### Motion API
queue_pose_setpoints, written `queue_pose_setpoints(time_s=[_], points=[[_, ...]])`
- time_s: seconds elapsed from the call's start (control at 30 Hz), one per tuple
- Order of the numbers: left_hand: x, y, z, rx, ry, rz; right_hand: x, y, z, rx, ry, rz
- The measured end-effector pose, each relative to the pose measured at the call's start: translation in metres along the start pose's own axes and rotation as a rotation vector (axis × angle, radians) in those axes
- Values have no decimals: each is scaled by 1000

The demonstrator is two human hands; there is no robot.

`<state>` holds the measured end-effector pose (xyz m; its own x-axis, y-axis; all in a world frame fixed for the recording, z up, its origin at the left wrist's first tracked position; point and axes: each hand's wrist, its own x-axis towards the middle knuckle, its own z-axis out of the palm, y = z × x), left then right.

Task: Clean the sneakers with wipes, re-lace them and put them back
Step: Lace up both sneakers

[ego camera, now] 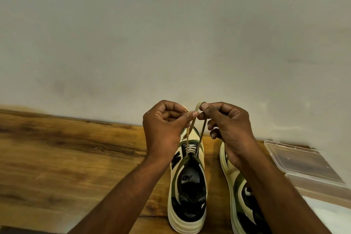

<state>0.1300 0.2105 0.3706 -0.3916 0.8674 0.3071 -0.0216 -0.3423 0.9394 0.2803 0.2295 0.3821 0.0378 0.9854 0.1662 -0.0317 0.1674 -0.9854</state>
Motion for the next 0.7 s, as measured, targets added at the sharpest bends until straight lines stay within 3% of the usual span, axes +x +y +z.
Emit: queue_pose_setpoints(time_s=[0.37, 0.7], points=[[-1, 21, 3, 70, 4, 100, 2, -16, 5, 39, 57, -4], [1, 39, 5, -116, -63, 36, -4, -39, 3, 78, 91, -60]])
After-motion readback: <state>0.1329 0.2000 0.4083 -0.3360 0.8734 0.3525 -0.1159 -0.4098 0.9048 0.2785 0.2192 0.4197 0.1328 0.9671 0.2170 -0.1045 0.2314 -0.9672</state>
